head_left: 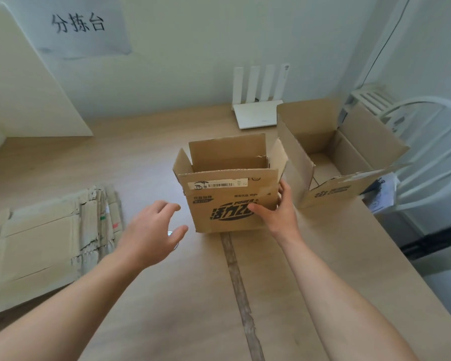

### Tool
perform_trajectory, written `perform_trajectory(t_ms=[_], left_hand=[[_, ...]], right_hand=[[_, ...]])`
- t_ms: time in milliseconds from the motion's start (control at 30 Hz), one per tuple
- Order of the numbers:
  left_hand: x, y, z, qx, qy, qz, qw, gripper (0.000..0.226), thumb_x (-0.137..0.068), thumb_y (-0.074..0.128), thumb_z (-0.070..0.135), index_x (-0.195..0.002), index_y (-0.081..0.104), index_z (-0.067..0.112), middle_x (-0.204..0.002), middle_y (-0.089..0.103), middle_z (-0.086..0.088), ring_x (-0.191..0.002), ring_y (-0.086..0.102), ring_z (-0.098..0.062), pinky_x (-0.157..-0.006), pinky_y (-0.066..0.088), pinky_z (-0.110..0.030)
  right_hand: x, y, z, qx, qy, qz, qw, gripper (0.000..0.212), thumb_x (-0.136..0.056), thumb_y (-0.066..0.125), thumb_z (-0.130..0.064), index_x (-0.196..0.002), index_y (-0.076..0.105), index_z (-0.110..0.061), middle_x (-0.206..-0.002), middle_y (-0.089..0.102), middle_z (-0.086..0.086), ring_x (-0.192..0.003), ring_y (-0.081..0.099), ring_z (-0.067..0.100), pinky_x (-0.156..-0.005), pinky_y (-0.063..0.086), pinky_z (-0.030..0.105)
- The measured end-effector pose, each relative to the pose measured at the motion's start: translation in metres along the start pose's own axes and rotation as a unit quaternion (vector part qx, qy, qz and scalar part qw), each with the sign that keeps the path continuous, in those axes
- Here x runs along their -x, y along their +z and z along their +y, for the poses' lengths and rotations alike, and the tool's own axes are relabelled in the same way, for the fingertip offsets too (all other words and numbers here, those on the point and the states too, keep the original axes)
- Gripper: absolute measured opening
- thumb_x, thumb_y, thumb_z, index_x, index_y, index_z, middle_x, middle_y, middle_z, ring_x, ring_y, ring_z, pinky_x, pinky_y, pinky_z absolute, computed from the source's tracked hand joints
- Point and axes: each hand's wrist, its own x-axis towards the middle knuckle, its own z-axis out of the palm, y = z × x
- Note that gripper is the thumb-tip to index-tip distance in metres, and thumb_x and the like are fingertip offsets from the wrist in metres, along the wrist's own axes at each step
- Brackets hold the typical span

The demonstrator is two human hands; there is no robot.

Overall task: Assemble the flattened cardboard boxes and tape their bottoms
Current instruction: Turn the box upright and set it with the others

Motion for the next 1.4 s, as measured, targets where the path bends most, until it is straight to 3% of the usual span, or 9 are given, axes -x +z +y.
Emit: perform_trajectory(t_ms=[167, 333, 533, 700, 867, 967, 1167, 1267, 1400], left_hand=[[-0.025, 0.009, 0.011, -0.052, 0.033, -0.02, 0.998, 0.051, -0.095, 0.052, 0.05, -0.139, 0.049, 0.025, -0.133, 0.053, 0.007, -0.119, 0.051, -0.019, -0.092, 0.043, -0.033], [-0.045, 0.018, 0.019, -0.05, 0.046, -0.018, 0.998, 0.051, -0.094, 0.054, 0.051, -0.138, 0.05, 0.027, -0.131, 0.055, 0.007, -0.117, 0.052, -0.018, -0.088, 0.043, -0.033], [-0.048, 0.026, 0.026, -0.045, 0.036, -0.028, 0.998, 0.051, -0.092, 0.055, 0.052, -0.137, 0.051, 0.027, -0.13, 0.056, 0.008, -0.117, 0.053, -0.017, -0.088, 0.044, -0.033], [-0.042, 0.026, 0.035, -0.02, 0.026, -0.041, 0.999, 0.052, -0.093, 0.054, 0.052, -0.138, 0.05, 0.027, -0.132, 0.055, 0.008, -0.12, 0.051, -0.016, -0.094, 0.044, -0.034], [-0.03, 0.019, 0.041, -0.011, 0.017, -0.04, 0.999, 0.052, -0.093, 0.054, 0.052, -0.138, 0.05, 0.026, -0.132, 0.055, 0.007, -0.121, 0.051, -0.016, -0.096, 0.045, -0.034], [-0.019, 0.011, 0.042, -0.01, 0.01, -0.042, 0.999, 0.053, -0.094, 0.053, 0.052, -0.139, 0.049, 0.026, -0.133, 0.055, 0.006, -0.122, 0.051, -0.016, -0.097, 0.045, -0.035], [0.017, -0.011, 0.03, -0.05, -0.026, -0.042, 0.998, 0.047, -0.097, 0.05, 0.045, -0.14, 0.046, 0.028, -0.135, 0.052, 0.008, -0.12, 0.05, -0.018, -0.09, 0.042, -0.034], [0.041, -0.026, 0.014, -0.077, -0.04, -0.048, 0.995, 0.047, -0.097, 0.049, 0.043, -0.141, 0.044, 0.027, -0.135, 0.051, 0.007, -0.122, 0.049, -0.019, -0.091, 0.042, -0.033], [0.08, -0.052, -0.022, -0.123, -0.064, -0.051, 0.989, 0.046, -0.095, 0.048, 0.042, -0.139, 0.045, 0.027, -0.132, 0.051, 0.005, -0.121, 0.048, -0.02, -0.095, 0.042, -0.034]], right_hand=[[-0.032, -0.012, 0.018, 0.029, -0.003, 0.019, 0.999, 0.076, -0.07, 0.09, -0.023, -0.123, 0.044, -0.053, -0.117, 0.063, -0.027, -0.108, 0.058, -0.012, -0.093, 0.049, 0.023], [-0.057, -0.02, 0.031, 0.039, 0.015, 0.039, 0.998, 0.077, -0.074, 0.088, -0.02, -0.137, 0.044, -0.025, -0.125, 0.065, -0.006, -0.118, 0.06, 0.014, -0.109, 0.045, 0.045], [-0.076, -0.024, 0.023, 0.05, 0.024, 0.053, 0.997, 0.081, -0.081, 0.082, -0.024, -0.147, 0.035, -0.038, -0.139, 0.057, -0.012, -0.13, 0.052, 0.013, -0.114, 0.039, 0.041], [-0.068, -0.024, 0.02, 0.056, 0.031, 0.065, 0.996, 0.063, -0.085, 0.078, -0.026, -0.139, 0.048, -0.023, -0.136, 0.06, -0.005, -0.129, 0.054, 0.017, -0.113, 0.04, 0.045], [-0.045, -0.024, 0.006, 0.076, 0.071, 0.135, 0.985, 0.08, -0.087, 0.076, -0.034, -0.153, 0.034, -0.022, -0.153, 0.043, 0.002, -0.14, 0.042, 0.02, -0.118, 0.032, 0.041], [-0.02, -0.024, -0.004, 0.088, 0.081, 0.152, 0.981, 0.067, -0.091, 0.07, -0.038, -0.148, 0.041, -0.019, -0.147, 0.048, 0.003, -0.135, 0.045, 0.022, -0.109, 0.035, 0.033], [0.041, 0.003, -0.023, 0.262, 0.013, 0.0, 0.965, 0.032, -0.1, 0.052, -0.037, -0.119, 0.064, -0.014, -0.118, 0.061, 0.004, -0.111, 0.057, 0.021, -0.091, 0.044, 0.031], [0.067, 0.035, -0.041, 0.377, -0.063, -0.095, 0.919, 0.026, -0.1, 0.048, -0.038, -0.11, 0.062, -0.018, -0.109, 0.061, 0.0, -0.1, 0.058, 0.02, -0.081, 0.048, 0.034], [0.098, 0.095, -0.07, 0.475, -0.142, -0.172, 0.851, 0.031, -0.1, 0.043, -0.038, -0.12, 0.058, -0.019, -0.121, 0.06, 0.004, -0.108, 0.057, 0.028, -0.082, 0.042, 0.037]])
